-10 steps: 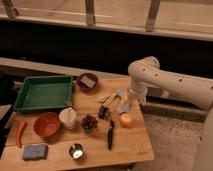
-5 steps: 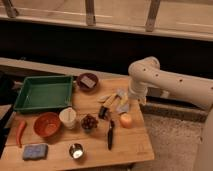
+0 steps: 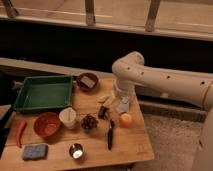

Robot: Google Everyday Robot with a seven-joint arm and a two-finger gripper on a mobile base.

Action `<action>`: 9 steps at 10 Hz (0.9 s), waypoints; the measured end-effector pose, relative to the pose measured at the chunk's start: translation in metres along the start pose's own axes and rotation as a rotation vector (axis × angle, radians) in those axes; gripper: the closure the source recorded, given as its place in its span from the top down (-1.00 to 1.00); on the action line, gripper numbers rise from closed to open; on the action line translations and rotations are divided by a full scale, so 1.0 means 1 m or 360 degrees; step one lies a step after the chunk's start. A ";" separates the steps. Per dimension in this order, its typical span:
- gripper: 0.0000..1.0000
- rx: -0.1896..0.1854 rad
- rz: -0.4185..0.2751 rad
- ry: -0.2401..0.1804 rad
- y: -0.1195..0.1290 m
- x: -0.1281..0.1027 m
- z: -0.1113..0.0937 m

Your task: Place pepper in red bowl

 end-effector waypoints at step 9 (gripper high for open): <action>0.46 -0.0044 -0.0606 -0.0161 0.216 -0.013 -0.059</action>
